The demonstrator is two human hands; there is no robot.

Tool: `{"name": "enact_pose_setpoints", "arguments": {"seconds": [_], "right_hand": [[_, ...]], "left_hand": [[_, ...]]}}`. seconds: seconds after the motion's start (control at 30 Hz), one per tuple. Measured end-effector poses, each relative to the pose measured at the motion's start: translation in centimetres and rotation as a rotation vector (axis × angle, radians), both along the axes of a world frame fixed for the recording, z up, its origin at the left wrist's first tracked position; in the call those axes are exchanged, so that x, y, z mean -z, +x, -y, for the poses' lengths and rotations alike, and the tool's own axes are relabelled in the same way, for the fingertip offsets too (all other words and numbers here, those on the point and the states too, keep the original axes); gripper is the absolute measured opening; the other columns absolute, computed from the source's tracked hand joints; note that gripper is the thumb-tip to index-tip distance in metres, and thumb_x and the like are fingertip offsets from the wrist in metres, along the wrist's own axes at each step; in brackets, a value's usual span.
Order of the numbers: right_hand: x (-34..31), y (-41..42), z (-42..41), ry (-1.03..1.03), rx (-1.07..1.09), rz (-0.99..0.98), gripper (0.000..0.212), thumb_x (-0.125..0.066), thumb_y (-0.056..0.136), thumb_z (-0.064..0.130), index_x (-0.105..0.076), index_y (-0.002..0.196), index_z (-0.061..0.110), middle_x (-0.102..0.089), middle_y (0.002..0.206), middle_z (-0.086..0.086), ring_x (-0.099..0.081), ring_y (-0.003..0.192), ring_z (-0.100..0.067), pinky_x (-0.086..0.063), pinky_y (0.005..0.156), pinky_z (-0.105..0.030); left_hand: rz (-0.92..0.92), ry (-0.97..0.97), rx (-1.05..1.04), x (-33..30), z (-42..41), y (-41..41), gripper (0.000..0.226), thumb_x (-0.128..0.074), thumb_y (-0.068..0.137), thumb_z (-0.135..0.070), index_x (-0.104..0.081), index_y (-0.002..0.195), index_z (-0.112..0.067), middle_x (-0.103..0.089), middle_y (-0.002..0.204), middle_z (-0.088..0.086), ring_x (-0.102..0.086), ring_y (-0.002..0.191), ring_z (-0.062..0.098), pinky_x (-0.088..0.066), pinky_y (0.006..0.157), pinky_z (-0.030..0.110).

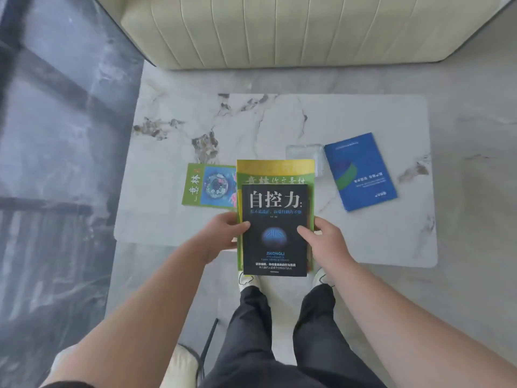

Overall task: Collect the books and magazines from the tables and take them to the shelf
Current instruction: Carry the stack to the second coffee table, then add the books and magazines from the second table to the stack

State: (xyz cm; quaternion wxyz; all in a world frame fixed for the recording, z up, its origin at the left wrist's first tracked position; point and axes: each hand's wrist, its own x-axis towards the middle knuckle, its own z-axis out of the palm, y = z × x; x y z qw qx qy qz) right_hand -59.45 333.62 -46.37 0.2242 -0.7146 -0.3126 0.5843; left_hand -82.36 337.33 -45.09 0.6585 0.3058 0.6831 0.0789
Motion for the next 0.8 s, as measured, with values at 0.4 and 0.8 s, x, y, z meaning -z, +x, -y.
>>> {"name": "enact_pose_setpoints", "arguments": {"seconds": [0.4, 0.8], "right_hand": [[27.2, 1.9, -1.2, -0.166, -0.039, 0.130, 0.015, -0.062, 0.090, 0.017, -0.073, 0.100, 0.014, -0.075, 0.094, -0.004, -0.069, 0.085, -0.025, -0.055, 0.070, -0.033], [34.7, 2.2, -2.0, -0.103, -0.344, 0.561, 0.029, -0.057, 0.093, 0.037, -0.053, 0.098, 0.009, -0.051, 0.092, 0.000, -0.058, 0.087, -0.027, -0.041, 0.067, -0.032]], "left_hand": [[-0.275, 0.006, 0.065, 28.1, 0.0, 3.6, 0.037, -0.071, 0.086, -0.027, -0.058, 0.120, -0.019, -0.059, 0.084, -0.002, -0.067, 0.096, 0.029, -0.057, 0.089, 0.049], [-0.492, 0.015, 0.181, 34.9, -1.9, 5.8, 0.037, -0.069, 0.087, -0.035, -0.053, 0.117, -0.020, -0.067, 0.102, 0.001, -0.065, 0.083, 0.023, -0.048, 0.070, 0.031]]}}
